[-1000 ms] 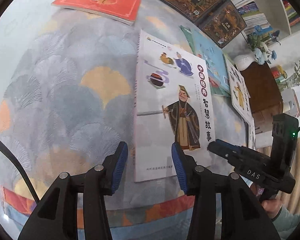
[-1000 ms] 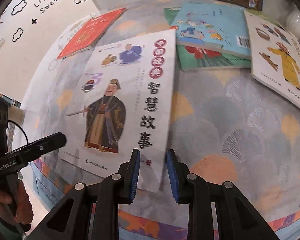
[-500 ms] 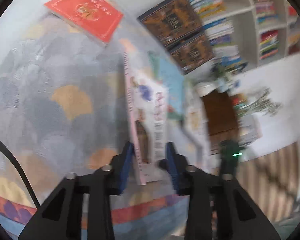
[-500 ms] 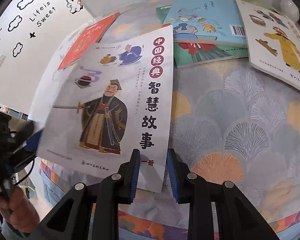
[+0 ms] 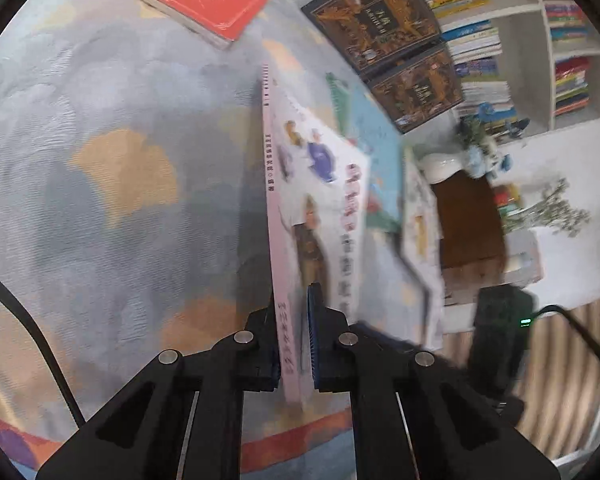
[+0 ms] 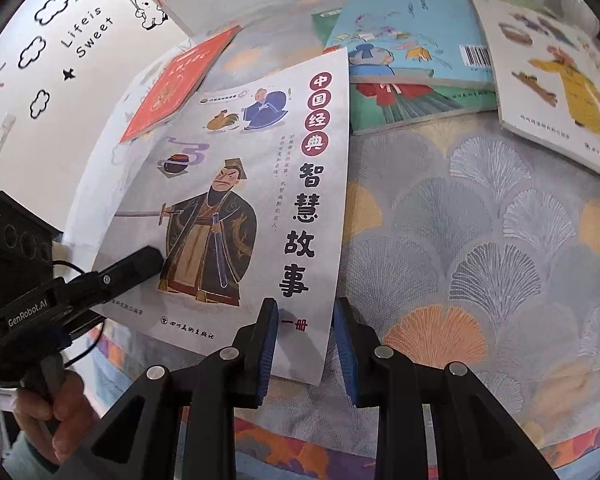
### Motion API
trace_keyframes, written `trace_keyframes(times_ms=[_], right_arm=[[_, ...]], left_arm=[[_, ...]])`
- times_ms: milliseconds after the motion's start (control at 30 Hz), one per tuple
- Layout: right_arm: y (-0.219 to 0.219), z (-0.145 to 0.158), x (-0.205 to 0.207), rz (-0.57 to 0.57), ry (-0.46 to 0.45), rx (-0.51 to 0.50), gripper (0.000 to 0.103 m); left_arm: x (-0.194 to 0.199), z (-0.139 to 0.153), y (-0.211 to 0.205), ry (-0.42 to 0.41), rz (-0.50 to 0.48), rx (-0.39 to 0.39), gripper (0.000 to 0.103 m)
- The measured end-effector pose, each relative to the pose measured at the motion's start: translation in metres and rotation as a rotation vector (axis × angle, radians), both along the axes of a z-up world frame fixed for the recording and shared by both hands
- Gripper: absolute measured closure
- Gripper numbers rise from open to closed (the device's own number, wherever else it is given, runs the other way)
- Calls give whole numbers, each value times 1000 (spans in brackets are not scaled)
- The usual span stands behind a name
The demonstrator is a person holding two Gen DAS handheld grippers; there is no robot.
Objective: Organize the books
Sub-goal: 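Grasp the white book's edge with the left gripper and lift it, then carry the white book and lower it onto the red booklet with the left gripper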
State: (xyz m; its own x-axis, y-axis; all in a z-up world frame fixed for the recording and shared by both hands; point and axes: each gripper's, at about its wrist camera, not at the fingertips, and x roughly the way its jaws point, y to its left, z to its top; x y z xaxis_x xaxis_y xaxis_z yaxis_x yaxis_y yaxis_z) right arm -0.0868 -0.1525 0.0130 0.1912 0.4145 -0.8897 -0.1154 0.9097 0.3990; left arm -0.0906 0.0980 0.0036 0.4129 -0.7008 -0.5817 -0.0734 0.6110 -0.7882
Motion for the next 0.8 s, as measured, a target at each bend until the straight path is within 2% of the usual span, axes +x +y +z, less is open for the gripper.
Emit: trace_keyframes(times_ms=[167,233,267,300,367,433,533,667,733,767,800], right_arm=[[-38,0,6,-104,105,166,75],[-52,-2,8,-137,145,252,73],[-55,-3,9,-145,155,278,66],[-59,-6,10,-161,172,327,53],[-65,-9,11,-192,181,383,42],[-72,-17,12,-223,212,494,42],[-79,-34,11,-268,263,607,40],[-81,-45,13,-313,288,713,40],[-80,-42,17,-313,273,726,52],[-78,-39,18,-306,263,721,63],[-76,-34,19,-292,246,690,68]], left_arm=[[12,4,7,28,39,-271,97],[19,5,6,37,39,-303,97],[23,4,6,50,39,-317,97],[25,2,6,65,42,-333,97],[28,-5,7,109,71,-398,97],[30,-7,9,132,88,-445,97],[32,-10,12,166,101,-514,95],[35,-10,13,185,94,-537,95],[35,-12,13,193,90,-536,95],[36,-14,14,195,90,-529,95],[37,-13,14,195,86,-509,95]])
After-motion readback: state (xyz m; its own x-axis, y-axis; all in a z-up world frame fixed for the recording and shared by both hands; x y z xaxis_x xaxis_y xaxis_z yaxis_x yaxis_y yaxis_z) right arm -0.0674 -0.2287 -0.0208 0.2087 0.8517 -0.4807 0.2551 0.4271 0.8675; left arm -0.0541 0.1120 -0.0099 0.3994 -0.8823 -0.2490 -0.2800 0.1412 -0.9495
